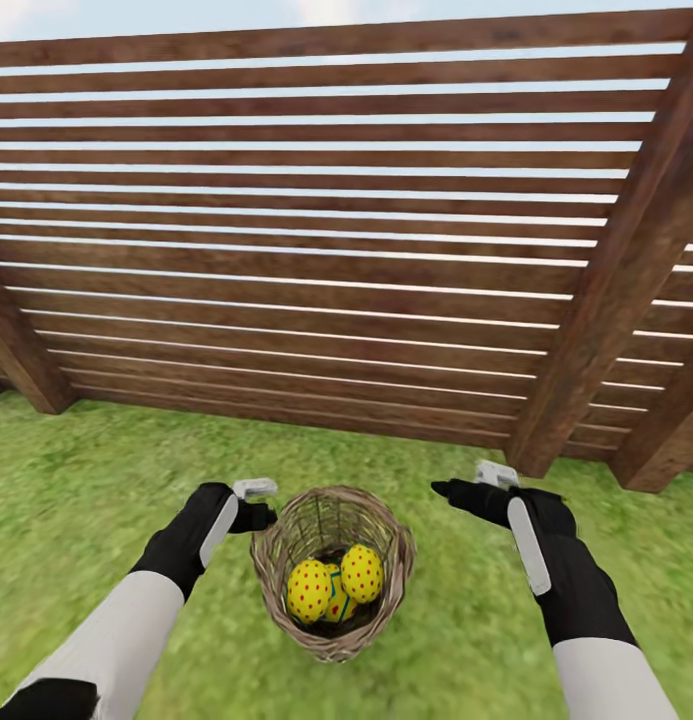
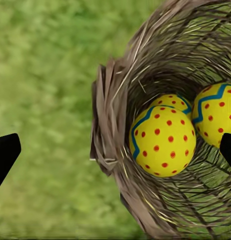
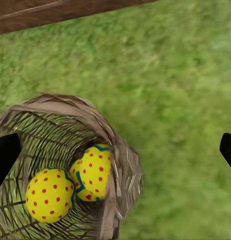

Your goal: Take the three Easter eggs out of the wicker basket on the lawn in the garden, then place them on the lawn next to a single tree (choose any tree) so that all three eggs are next to the same tree and none are left in the basket.

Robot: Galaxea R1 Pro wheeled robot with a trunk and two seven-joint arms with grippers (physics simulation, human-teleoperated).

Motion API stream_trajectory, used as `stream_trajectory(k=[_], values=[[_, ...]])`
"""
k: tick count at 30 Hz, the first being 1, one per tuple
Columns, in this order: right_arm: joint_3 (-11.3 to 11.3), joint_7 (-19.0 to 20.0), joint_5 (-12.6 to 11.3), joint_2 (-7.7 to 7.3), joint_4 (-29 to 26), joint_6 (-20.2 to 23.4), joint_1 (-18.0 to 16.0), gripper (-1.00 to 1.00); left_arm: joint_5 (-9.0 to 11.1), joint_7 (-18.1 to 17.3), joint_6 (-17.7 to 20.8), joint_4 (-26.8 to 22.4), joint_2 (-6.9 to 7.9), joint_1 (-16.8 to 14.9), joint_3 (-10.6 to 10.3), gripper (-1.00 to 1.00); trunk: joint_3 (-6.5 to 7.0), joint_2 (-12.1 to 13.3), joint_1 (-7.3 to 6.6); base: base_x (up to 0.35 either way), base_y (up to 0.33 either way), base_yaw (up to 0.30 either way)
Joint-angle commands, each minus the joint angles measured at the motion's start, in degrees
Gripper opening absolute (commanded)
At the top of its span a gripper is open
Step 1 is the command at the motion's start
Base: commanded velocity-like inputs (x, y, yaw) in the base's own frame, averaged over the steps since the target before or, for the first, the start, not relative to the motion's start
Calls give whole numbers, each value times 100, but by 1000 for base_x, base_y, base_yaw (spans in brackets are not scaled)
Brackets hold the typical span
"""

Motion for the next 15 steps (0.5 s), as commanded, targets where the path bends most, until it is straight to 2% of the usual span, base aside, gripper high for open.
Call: stream_trajectory(k=[1, 4, 9, 12, 13, 14, 15], values=[[65, 48, 33, 8, -34, 30, -3, 100, 62, 64, 11, 121, -8, -54, -14, 100, -23, -44, 22, 0, 0, 0], [340, 52, 21, 2, -89, 40, -3, 100, 66, 77, -7, 326, -19, -148, -9, 100, -77, -164, 88, 0, 0, 0], [434, 106, 20, -14, -201, 70, -3, 100, 78, 79, -14, 369, 20, -170, 20, 100, -167, -365, 198, 0, 0, 0], [432, 365, 29, -34, -248, 236, -3, 100, 78, 78, -17, 364, 12, -174, 24, 100, -221, -485, 263, 0, 0, 0], [424, 601, 37, -61, -263, 342, -3, 100, 79, 77, -20, 352, 3, -175, 24, 100, -239, -525, 285, 0, 0, 0], [414, 857, 45, -148, -272, 414, -3, 100, 82, 79, -23, 326, -6, -176, 25, 100, -257, -565, 307, 0, 0, 0], [413, 899, 44, -172, -273, 423, -3, 100, 83, 79, -23, 321, -8, -176, 25, 100, -275, -605, 329, 0, 0, 0]])
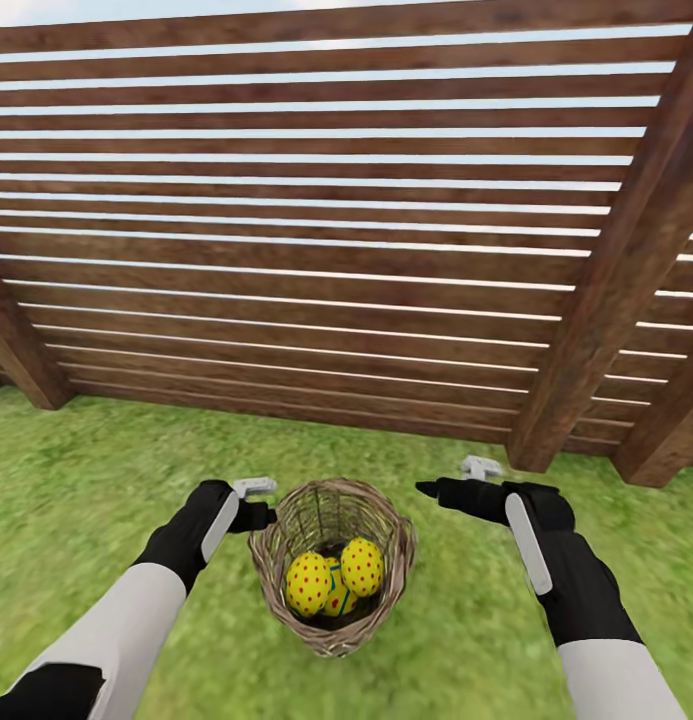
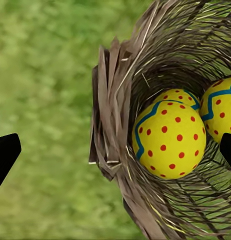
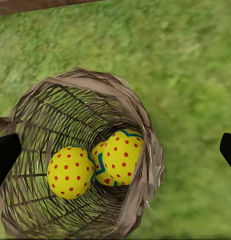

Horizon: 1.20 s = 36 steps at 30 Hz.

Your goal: Take the three Easter eggs out of the wicker basket on the lawn in the garden, then place them on the lawn next to a single tree (choose any tree) so that all three eggs are next to the same tree and none are left in the basket.

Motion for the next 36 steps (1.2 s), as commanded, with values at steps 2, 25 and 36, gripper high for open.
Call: stream_trajectory(k=[2, 25, 36], values=[[-15, 136, 6, -76, -7, 46, -4, 100, 63, 53, 20, -34, -2, -3, -18, 100, -41, -84, 44, 0, 0, 0], [-420, 2366, 8, -256, 0, 50, 66, 100, 70, 16, -253, -70, 71, -3, -10, 100, -400, -886, 483, 0, 0, 0], [-420, 2382, 9, -257, 0, 50, 67, 100, 55, 9, -250, -22, 45, -3, -111, 100, -400, -886, 483, 115, 0, 0]])
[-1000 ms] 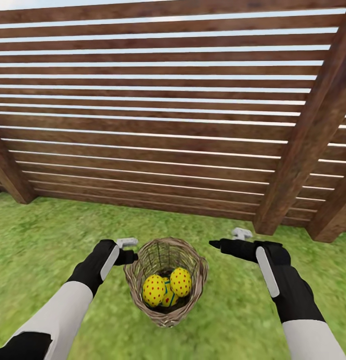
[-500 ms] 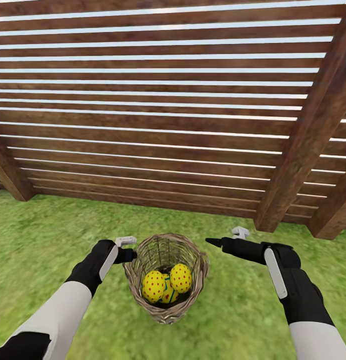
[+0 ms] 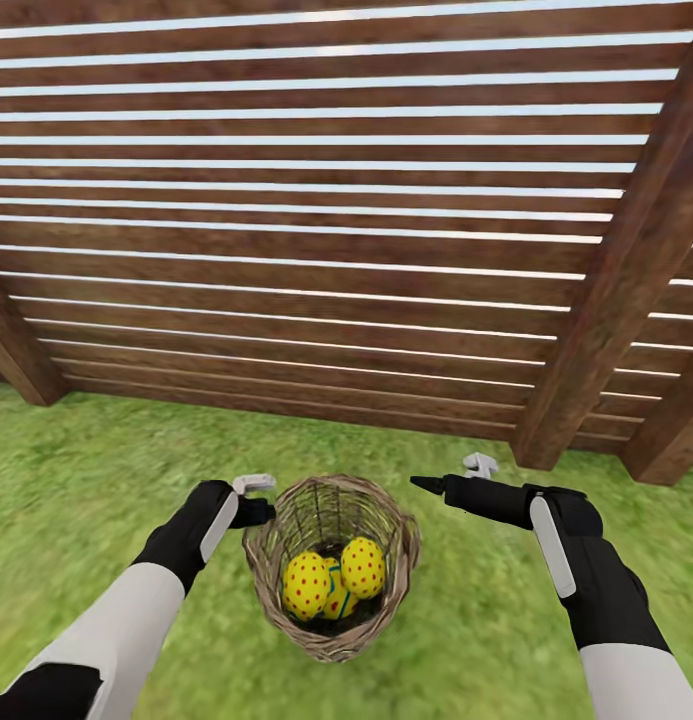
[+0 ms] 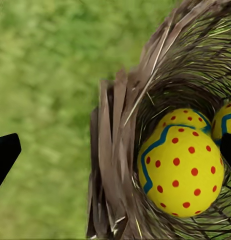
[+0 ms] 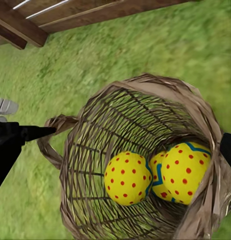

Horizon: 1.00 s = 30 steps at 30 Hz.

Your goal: Take the three Easter eggs out of the wicker basket on the lawn in the garden, then place them on the lawn next to a single tree (choose any tree) so that all three eggs are next to the same tree and none are left in the basket.

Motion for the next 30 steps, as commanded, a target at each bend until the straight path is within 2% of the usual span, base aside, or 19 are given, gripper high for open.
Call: stream_trajectory(k=[1, 12, 30], values=[[-7, 18, -2, 1, -2, 33, -4, 100, 62, 55, 20, -19, 17, -2, -25, 100, -5, -2, 2, 278, 0, 0], [-8, 18, -2, 1, -2, 33, -4, 100, 70, 41, 26, -39, -34, -2, -27, 100, -5, -2, 2, 40, 0, 0], [-10, 18, -3, 1, 7, 41, -4, 100, 86, 47, 105, 13, -93, -2, -31, 100, -328, -724, 398, 0, 0, 0]])
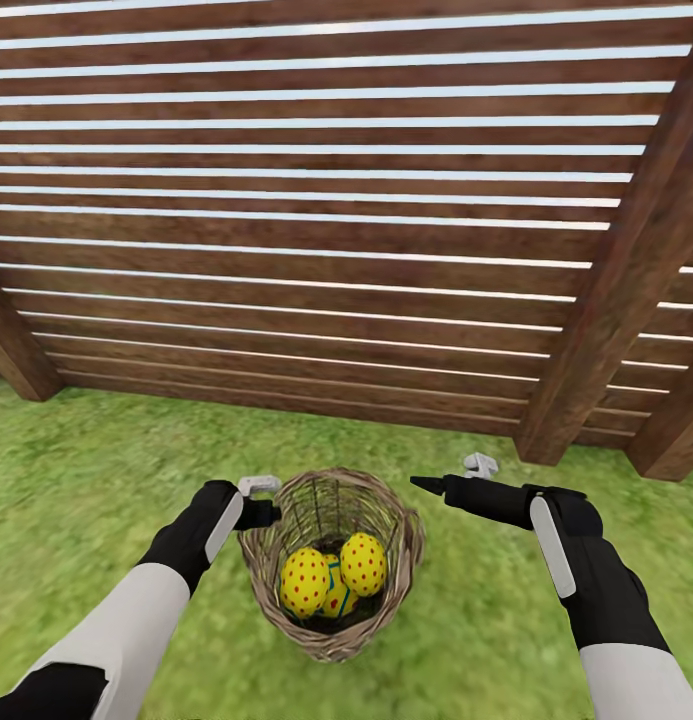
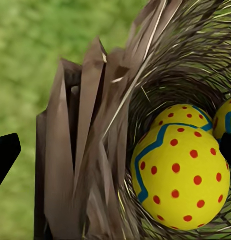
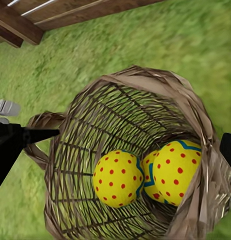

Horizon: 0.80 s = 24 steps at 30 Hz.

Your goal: Take the three Easter eggs out of the wicker basket on the lawn in the garden, then place them on the lawn next to a single tree (choose any tree) so that all three eggs are next to the same tree and none are left in the basket.

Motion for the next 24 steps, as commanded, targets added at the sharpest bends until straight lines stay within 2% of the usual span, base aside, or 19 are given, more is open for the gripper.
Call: stream_trajectory(k=[1, 4, 17, 18, 24], values=[[-7, 18, -5, 1, -2, 33, -4, 100, 62, 58, 22, -7, 1, -2, -19, 100, -23, -44, 21, 0, 0, 0], [-3, 18, -4, 1, -2, 35, -4, 100, 58, 63, 23, -11, 1, -2, -17, 100, -77, -164, 87, 0, 0, 0], [-11, 18, -4, 1, -2, 35, -4, 100, 54, 68, 13, -22, 3, -2, -10, 100, -77, -164, 87, 0, 0, 0], [-11, 18, -4, 1, -2, 34, -4, 100, 54, 68, 14, -17, 5, -2, -10, -100, -77, -164, 87, 0, 0, 0], [-11, 18, -4, 1, -1, 33, -4, 100, 46, 69, 12, -7, 4, -2, -10, -100, -77, -164, 87, 0, 0, 0]])
